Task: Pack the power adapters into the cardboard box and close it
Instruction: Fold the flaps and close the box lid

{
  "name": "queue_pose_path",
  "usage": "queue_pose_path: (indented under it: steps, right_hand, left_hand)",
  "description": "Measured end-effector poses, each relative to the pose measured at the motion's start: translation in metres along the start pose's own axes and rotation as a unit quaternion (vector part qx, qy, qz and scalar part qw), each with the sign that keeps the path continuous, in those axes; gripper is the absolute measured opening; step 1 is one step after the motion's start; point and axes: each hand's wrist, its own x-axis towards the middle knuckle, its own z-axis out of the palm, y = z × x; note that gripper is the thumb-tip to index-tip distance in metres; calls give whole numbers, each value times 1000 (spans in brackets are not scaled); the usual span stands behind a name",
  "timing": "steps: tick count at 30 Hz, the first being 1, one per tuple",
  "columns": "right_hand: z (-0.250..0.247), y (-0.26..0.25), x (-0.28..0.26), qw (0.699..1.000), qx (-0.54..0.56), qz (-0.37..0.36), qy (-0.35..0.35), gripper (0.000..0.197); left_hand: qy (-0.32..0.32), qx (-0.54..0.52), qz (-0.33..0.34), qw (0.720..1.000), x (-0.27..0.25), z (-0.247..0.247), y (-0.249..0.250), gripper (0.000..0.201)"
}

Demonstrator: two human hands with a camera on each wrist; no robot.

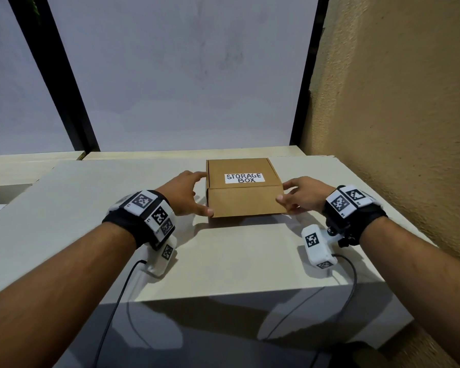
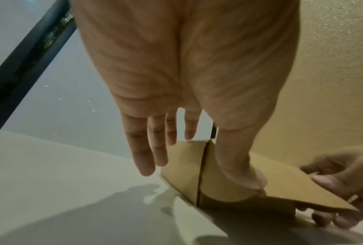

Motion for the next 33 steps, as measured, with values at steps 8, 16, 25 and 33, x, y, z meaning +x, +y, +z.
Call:
queue_pose_path:
  steps: [8,16,25,33]
  right_hand:
    - [-2,-8,3,968,-227,-97,35,91]
    - [-9,-29,3,899,-403,-167,25,83]
    - [8,-37,5,892,-420,-143,91,70]
    - [2,-49,5,879,-452,-138,55,60]
  left_hand:
    - [20,66,21,997,10,0,11,105]
    - [0,252,28,967,9,-7,18,98]
    - [62,302,54,950,12,-2,17,85]
    - [46,350,52,934,19,-11,37,76]
